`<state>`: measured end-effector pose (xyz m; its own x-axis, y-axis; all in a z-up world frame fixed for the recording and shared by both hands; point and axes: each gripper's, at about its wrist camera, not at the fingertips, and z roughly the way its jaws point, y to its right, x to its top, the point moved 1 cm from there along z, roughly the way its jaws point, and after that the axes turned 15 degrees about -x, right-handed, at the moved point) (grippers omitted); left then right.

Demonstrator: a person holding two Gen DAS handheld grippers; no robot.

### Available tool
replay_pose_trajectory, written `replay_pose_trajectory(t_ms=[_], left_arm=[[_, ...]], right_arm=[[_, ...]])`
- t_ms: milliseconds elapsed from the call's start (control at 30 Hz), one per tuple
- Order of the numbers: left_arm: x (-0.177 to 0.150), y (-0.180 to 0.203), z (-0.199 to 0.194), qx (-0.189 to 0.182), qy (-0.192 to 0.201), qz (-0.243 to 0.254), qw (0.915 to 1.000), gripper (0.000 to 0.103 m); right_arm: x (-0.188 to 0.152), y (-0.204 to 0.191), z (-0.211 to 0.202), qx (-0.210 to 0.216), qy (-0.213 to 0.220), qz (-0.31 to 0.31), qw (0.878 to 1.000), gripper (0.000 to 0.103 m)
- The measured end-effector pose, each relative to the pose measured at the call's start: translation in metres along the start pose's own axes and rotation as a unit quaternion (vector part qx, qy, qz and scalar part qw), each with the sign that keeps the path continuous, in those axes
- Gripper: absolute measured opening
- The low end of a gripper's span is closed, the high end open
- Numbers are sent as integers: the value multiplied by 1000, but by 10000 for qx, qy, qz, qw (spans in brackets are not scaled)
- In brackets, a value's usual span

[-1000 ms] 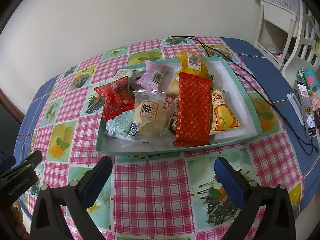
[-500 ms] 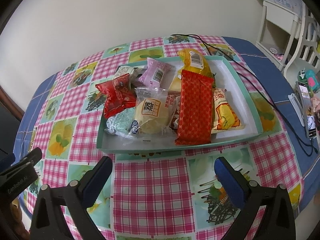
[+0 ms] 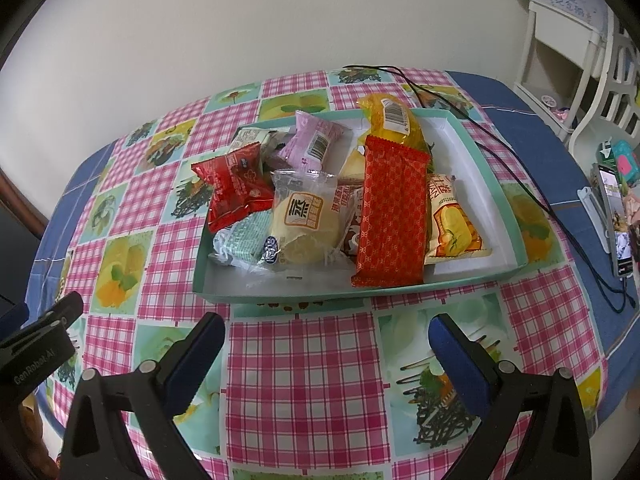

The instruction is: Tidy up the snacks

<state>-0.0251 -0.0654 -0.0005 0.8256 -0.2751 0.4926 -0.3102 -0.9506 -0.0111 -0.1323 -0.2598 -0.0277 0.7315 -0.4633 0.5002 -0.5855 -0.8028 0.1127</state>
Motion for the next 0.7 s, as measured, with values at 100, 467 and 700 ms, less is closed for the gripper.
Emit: replay_pose_trajectory(t_ms=[100, 467, 700], left_arm=[[0, 0, 0, 7, 1, -2, 10000, 92], [-1, -2, 1, 19, -15, 10, 10000, 92], [0, -3, -5, -55, 150, -13, 9999, 92]], right_arm=[[0, 1, 0, -1, 0, 10, 10000, 103], [1, 2, 0, -3, 5, 27, 10000, 103], [1, 3, 1, -15, -18, 60, 10000, 103]])
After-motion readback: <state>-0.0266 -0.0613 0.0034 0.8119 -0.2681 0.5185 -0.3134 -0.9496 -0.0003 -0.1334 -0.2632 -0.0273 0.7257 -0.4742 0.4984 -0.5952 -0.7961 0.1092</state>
